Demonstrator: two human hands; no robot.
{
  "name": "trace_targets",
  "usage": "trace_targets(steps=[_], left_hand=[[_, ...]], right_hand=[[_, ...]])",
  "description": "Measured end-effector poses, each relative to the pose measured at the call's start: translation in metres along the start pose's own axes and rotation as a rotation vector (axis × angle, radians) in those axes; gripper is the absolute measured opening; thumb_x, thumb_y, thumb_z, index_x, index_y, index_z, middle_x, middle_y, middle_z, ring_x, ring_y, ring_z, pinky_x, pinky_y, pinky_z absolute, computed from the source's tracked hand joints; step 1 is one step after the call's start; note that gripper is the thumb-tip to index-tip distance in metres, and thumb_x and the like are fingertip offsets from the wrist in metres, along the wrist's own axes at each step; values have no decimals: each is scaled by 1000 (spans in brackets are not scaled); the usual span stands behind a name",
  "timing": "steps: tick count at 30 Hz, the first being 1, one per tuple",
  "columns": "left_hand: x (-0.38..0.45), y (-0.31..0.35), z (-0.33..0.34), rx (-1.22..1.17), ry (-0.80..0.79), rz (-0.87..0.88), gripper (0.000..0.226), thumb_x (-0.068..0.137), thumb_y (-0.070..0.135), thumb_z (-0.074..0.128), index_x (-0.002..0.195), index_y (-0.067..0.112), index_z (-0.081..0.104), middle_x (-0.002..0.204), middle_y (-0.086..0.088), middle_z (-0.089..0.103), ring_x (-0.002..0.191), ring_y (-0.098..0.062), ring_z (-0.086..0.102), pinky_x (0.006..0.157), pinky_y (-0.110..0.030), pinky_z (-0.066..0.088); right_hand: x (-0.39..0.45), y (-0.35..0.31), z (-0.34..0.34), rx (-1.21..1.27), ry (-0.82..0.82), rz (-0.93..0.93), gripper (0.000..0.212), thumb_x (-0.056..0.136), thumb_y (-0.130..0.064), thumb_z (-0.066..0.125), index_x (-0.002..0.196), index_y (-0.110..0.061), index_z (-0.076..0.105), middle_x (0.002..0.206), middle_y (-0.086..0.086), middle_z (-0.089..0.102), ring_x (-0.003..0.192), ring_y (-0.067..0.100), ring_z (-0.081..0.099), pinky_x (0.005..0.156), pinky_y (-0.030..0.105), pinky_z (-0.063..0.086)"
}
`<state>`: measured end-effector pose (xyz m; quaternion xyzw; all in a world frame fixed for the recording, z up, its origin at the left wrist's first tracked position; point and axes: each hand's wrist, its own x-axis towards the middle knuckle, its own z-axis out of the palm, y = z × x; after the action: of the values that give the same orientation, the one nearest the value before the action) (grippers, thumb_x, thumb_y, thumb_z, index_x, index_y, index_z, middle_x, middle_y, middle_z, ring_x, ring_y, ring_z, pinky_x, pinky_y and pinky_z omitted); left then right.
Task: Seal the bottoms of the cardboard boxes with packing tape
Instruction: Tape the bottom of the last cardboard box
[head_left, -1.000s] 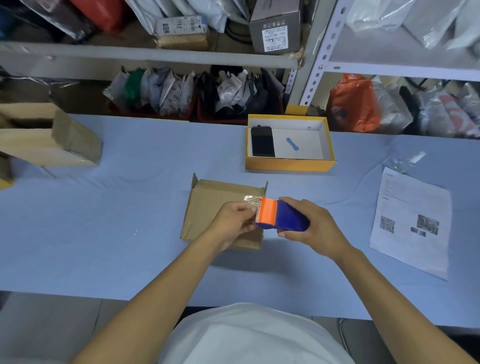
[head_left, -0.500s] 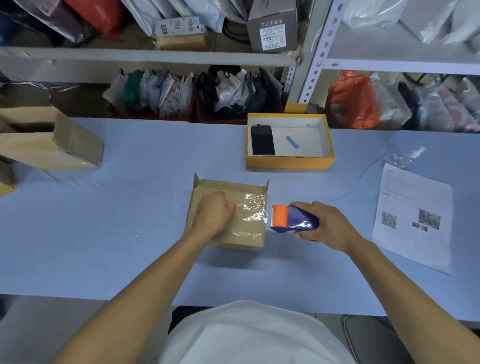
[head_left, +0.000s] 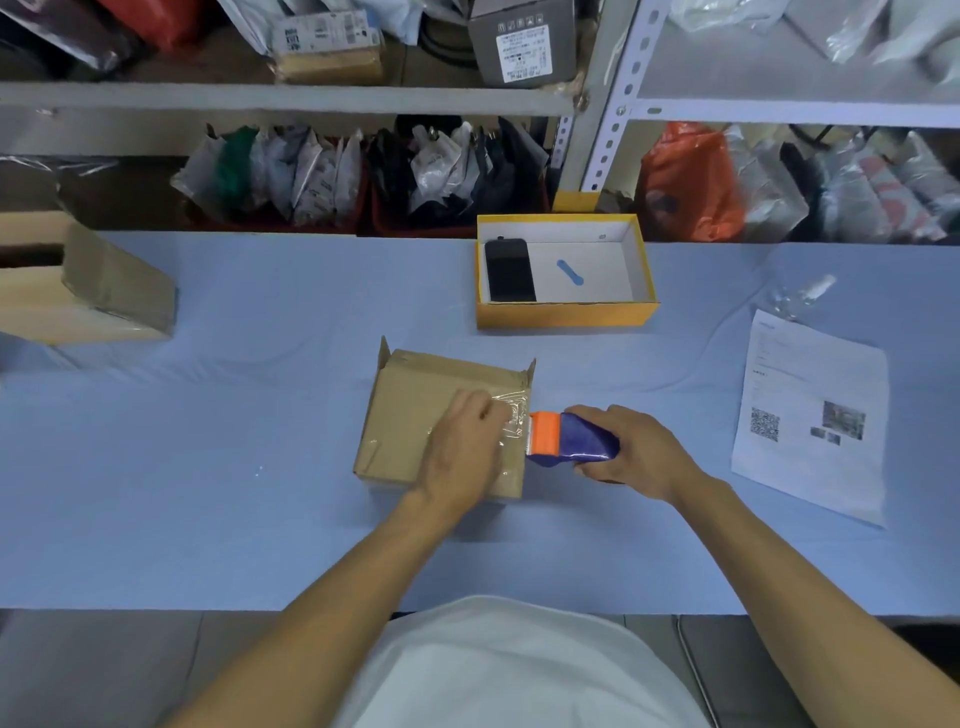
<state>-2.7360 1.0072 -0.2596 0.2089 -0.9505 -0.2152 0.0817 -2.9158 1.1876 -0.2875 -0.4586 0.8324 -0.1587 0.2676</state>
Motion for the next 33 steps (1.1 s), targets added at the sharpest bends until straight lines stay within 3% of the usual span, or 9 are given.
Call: trace_targets(steps=[3, 6, 8, 10, 13, 17, 22, 27, 33], left_hand=[[-9, -7, 12, -43, 65, 85, 19, 70, -13, 60, 79, 2, 66, 85, -10, 62, 83, -33, 54, 60, -41, 48], [-9, -22, 13, -335, 214, -196, 23, 84, 1, 45, 77, 7, 66, 83, -4, 62, 83, -21, 52, 76, -29, 42], [-5, -27, 9, -500, 247, -425, 25, 89, 9, 44, 75, 12, 64, 80, 1, 62, 78, -16, 56, 74, -24, 43], [1, -32, 5, -592, 208, -517, 15, 87, 7, 57, 77, 18, 61, 82, 2, 63, 73, -13, 58, 66, -14, 45], [1, -40, 2, -690, 148, -536, 26, 78, -1, 68, 79, 25, 61, 83, 5, 66, 68, -5, 59, 62, -8, 45], [0, -46, -2, -742, 222, -614, 26, 75, 5, 77, 76, 28, 65, 69, 14, 67, 65, 5, 62, 60, -6, 45], [9, -49, -8, -1017, 168, -696, 17, 80, 5, 76, 80, 21, 70, 67, 10, 67, 61, -4, 62, 58, -18, 51], [6, -48, -11, -1185, 113, -679, 14, 82, -1, 73, 85, 13, 69, 63, 9, 67, 56, -4, 61, 55, -15, 51], [10, -48, -14, -1379, 88, -778, 13, 84, -2, 70, 88, 10, 69, 70, 3, 67, 61, -4, 62, 55, -14, 51]], right_hand=[[-2, 2, 0, 2, 5, 10, 70, 77, -48, 76, 137, -46, 41, 105, -4, 60, 93, 15, 56, 80, 36, 53], [-2, 1, 3, 10, 11, 17, 70, 77, -48, 76, 138, -46, 40, 104, -4, 59, 92, 16, 56, 80, 35, 52], [-2, 1, 5, 28, 12, 18, 71, 77, -47, 77, 138, -45, 40, 106, -4, 59, 93, 16, 56, 81, 34, 53], [-2, 2, 7, 43, 8, 11, 72, 76, -47, 78, 138, -44, 40, 108, -5, 60, 95, 15, 57, 81, 31, 53], [0, 5, 9, 50, 4, -2, 74, 76, -48, 79, 138, -43, 39, 111, -7, 60, 96, 14, 56, 80, 27, 51], [1, 7, 7, 58, 1, 7, 76, 74, -49, 79, 137, -46, 37, 113, -7, 60, 99, 16, 57, 80, 28, 53], [-2, 6, 5, 85, 6, 14, 75, 74, -47, 81, 135, -46, 39, 114, -7, 60, 100, 17, 58, 81, 28, 54], [-12, 3, -8, 122, 51, 26, 72, 74, -41, 83, 135, -39, 46, 114, -6, 62, 99, 18, 59, 85, 38, 55], [-28, -1, -21, 445, 81, 43, 67, 71, -34, 88, 129, -40, 55, 113, -11, 63, 103, 20, 62, 78, 39, 61]])
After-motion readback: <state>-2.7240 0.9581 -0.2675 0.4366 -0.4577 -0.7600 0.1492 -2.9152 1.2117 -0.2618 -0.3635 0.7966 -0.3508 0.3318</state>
